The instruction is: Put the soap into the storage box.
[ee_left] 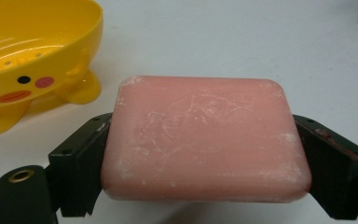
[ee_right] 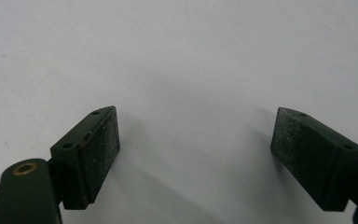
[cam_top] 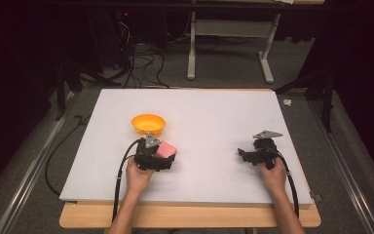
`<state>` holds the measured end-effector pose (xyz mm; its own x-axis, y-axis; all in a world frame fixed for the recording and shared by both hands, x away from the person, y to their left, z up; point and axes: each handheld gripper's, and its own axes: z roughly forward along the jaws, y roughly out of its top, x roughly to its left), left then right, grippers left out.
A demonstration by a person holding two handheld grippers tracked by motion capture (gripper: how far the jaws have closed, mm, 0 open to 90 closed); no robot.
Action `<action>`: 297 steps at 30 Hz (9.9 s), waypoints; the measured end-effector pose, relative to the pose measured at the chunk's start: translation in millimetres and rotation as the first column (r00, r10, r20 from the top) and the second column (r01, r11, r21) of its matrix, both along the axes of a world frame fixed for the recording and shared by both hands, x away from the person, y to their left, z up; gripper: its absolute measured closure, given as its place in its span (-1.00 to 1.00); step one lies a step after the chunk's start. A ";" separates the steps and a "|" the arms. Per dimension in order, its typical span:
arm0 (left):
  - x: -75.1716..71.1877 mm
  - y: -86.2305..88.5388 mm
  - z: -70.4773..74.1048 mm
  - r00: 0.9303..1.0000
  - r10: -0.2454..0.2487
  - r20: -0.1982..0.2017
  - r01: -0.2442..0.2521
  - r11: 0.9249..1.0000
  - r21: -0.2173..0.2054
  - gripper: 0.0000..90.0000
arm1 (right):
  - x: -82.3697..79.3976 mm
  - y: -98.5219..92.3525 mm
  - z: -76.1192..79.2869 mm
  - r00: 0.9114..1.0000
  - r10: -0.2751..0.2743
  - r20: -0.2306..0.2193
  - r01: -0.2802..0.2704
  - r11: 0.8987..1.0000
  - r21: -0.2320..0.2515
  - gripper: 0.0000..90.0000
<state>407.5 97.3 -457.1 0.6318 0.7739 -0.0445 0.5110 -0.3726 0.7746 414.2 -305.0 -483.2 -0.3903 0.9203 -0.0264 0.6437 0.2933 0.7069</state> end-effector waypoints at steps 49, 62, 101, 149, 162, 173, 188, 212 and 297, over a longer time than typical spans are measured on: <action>5.6 34.0 39.3 0.993 0.109 0.046 -0.108 0.994 -0.031 -0.70 | 0.0 0.1 -0.1 1.000 0.001 0.002 -0.001 1.000 0.001 -0.65; 19.6 31.7 57.7 0.989 0.131 0.070 -0.130 0.991 -0.023 -0.70 | -0.1 0.2 -0.1 1.000 0.000 0.002 0.000 1.000 0.001 -0.65; 88.7 38.3 56.4 0.966 0.259 -0.004 -0.259 0.965 -0.042 -0.68 | -0.5 0.3 0.0 1.000 0.004 0.003 -0.004 1.000 -0.001 -0.64; 106.7 25.9 28.2 0.953 0.300 -0.036 -0.299 0.954 0.036 -0.85 | -0.2 0.1 -0.1 1.000 0.005 0.004 -0.005 1.000 0.001 -0.64; 92.3 31.2 42.0 0.956 0.291 0.016 -0.292 0.957 0.007 -0.81 | -0.3 0.2 -0.1 1.000 0.005 0.004 -0.005 1.000 0.001 -0.64; 72.9 40.3 52.6 0.960 0.275 0.051 -0.274 0.962 -0.023 -0.75 | -0.3 0.2 -0.1 1.000 0.006 0.004 -0.006 1.000 0.001 -0.64; 46.1 50.9 59.3 0.965 0.248 0.086 -0.244 0.969 -0.045 -0.72 | -0.3 0.1 -0.1 1.000 0.006 0.004 -0.006 1.000 0.000 -0.64; 12.2 48.4 52.0 0.980 0.177 0.088 -0.173 0.983 -0.055 -0.69 | -0.3 0.2 -0.1 1.000 0.006 0.003 -0.006 1.000 0.000 -0.64; 1.3 -12.6 -25.3 0.998 0.040 -0.040 -0.039 0.999 0.023 -0.68 | -0.3 0.1 0.0 1.000 0.006 0.000 -0.006 1.000 0.000 -0.64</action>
<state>408.8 84.7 -482.3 0.5987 0.7993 -0.0523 0.5567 -0.3683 0.7446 413.8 -304.9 -483.2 -0.3961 0.9178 -0.0265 0.6416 0.2973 0.7071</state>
